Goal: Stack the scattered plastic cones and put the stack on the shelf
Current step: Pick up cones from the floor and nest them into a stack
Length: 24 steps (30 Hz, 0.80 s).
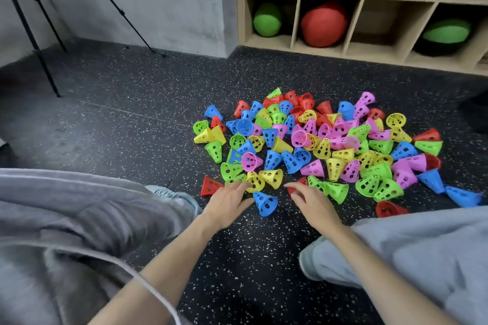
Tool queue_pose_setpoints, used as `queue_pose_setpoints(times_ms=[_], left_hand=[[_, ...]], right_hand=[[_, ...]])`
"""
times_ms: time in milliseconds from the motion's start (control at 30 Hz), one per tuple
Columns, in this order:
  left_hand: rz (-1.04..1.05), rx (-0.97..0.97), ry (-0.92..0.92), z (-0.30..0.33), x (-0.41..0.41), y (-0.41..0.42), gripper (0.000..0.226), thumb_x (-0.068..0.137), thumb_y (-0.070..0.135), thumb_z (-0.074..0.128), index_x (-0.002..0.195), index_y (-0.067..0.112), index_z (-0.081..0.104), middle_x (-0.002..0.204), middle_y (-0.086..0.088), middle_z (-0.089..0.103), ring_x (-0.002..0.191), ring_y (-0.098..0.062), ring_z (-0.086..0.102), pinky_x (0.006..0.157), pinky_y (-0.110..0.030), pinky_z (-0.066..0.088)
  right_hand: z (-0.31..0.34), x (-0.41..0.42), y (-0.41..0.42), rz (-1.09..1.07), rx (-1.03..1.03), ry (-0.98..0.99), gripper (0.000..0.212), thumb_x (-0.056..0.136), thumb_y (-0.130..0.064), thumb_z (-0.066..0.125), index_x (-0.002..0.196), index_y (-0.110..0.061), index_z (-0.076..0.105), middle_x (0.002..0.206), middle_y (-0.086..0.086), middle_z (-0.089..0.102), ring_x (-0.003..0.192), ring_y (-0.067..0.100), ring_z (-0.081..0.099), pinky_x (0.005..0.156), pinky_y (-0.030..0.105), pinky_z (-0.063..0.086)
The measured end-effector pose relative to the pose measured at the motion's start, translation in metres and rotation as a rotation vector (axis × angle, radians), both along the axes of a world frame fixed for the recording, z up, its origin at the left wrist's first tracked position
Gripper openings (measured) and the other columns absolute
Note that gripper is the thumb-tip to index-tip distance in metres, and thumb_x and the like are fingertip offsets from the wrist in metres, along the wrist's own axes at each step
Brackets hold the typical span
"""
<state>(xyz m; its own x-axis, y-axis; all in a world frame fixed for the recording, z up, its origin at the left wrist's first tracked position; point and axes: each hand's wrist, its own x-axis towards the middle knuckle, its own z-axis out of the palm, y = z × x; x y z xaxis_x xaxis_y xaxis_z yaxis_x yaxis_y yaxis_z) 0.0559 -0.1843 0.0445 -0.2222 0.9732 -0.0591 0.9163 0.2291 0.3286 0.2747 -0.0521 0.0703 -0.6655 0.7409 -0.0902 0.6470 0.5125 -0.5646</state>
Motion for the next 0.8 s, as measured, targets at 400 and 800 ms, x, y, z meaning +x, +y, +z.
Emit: queue_pose_setpoints(times_ms=[400, 800], left_hand=[[-0.04, -0.092, -0.175, -0.06, 0.004, 0.051, 0.06, 0.097, 0.034, 0.068, 0.152, 0.028, 0.045, 0.157, 0.0, 0.046, 0.14, -0.024, 0.046, 0.114, -0.041, 0.039], [0.004, -0.159, -0.075, -0.082, 0.011, 0.064, 0.068, 0.091, 0.057, 0.067, 0.152, 0.034, 0.044, 0.133, -0.002, 0.049, 0.118, -0.024, 0.047, 0.1, -0.038, 0.045]], right_hand=[[-0.061, 0.001, 0.012, -0.099, -0.234, 0.029, 0.034, 0.105, -0.028, 0.05, 0.137, -0.037, 0.056, 0.088, -0.008, 0.066, 0.052, 0.005, 0.044, 0.049, 0.019, 0.036], [-0.061, -0.002, 0.013, -0.191, -0.349, 0.027, 0.033, 0.103, -0.026, 0.049, 0.128, -0.044, 0.059, 0.093, 0.001, 0.074, 0.092, 0.026, 0.069, 0.086, 0.045, 0.056]])
